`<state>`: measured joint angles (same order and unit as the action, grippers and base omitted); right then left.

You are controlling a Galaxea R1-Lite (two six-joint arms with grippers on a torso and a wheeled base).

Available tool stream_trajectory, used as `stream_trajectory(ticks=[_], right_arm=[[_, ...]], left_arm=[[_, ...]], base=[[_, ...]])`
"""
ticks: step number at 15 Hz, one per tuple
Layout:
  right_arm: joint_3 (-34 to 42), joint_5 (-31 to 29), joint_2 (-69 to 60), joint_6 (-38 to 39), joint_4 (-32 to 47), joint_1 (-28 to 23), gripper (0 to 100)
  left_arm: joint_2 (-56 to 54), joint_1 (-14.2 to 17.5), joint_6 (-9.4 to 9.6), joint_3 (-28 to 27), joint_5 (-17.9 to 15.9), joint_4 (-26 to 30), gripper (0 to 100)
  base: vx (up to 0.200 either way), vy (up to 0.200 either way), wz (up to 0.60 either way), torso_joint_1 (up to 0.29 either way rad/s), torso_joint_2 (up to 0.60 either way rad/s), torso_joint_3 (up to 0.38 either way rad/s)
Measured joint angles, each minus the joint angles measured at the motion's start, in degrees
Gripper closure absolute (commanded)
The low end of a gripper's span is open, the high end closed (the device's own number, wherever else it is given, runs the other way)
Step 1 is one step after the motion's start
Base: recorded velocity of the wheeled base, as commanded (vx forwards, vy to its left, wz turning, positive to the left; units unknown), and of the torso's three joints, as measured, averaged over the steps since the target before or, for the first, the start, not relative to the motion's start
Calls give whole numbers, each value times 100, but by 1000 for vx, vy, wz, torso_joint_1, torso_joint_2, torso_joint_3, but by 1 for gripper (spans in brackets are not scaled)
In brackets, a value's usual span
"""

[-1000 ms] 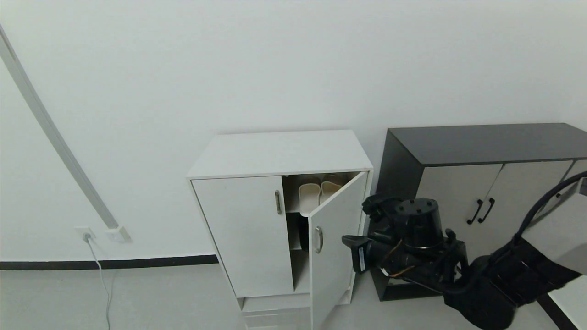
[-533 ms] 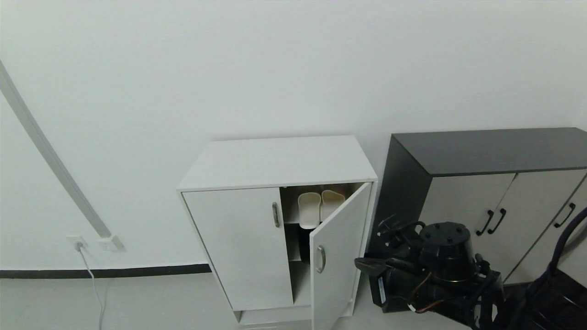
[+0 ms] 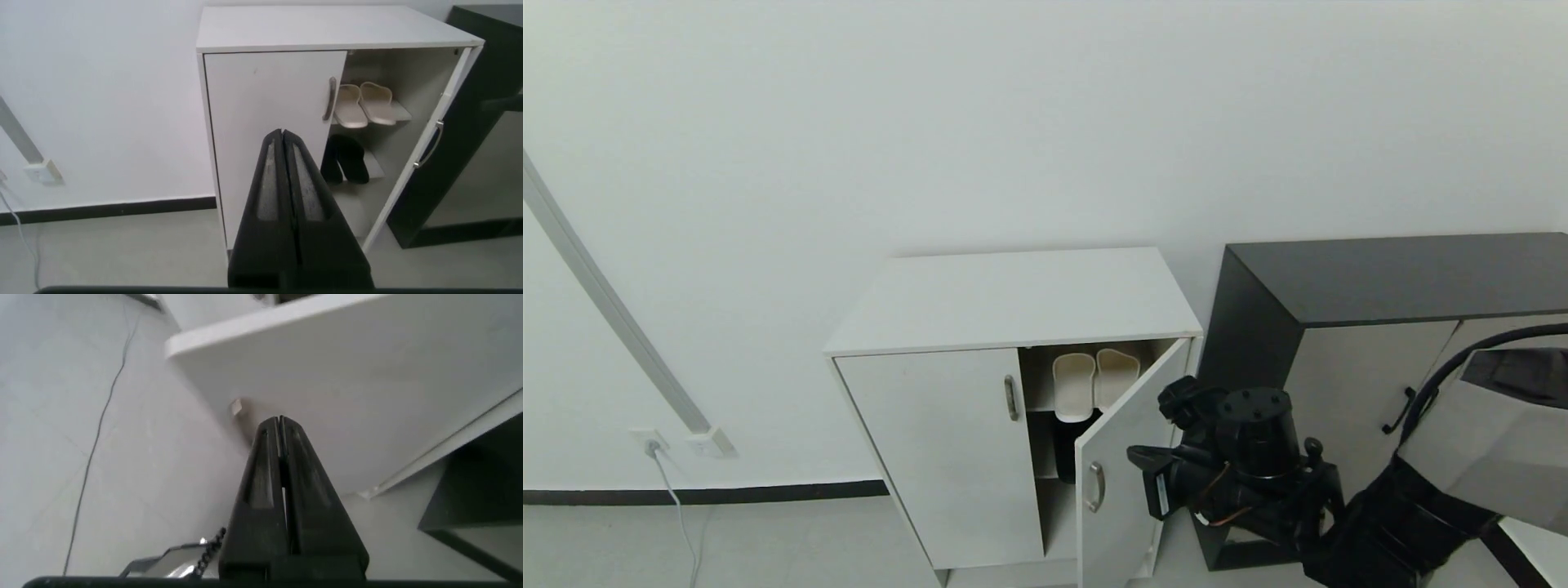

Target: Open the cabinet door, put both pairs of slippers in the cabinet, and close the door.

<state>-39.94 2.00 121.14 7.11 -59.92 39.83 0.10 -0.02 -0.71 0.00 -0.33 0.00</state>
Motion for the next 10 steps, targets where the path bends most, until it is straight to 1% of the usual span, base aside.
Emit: stream_trajectory(ticks=[7,10], right_arm=[[-1133,-34,879,0,112,-210,100],[-1681,-34,1103,0,581,-328,100]], left_arm=[[0,0,-2,0,-2,0,100],[0,0,-5,0,-2,0,100]], base=[[0,0,0,0,0,0],[0,0,0,0,0,0]])
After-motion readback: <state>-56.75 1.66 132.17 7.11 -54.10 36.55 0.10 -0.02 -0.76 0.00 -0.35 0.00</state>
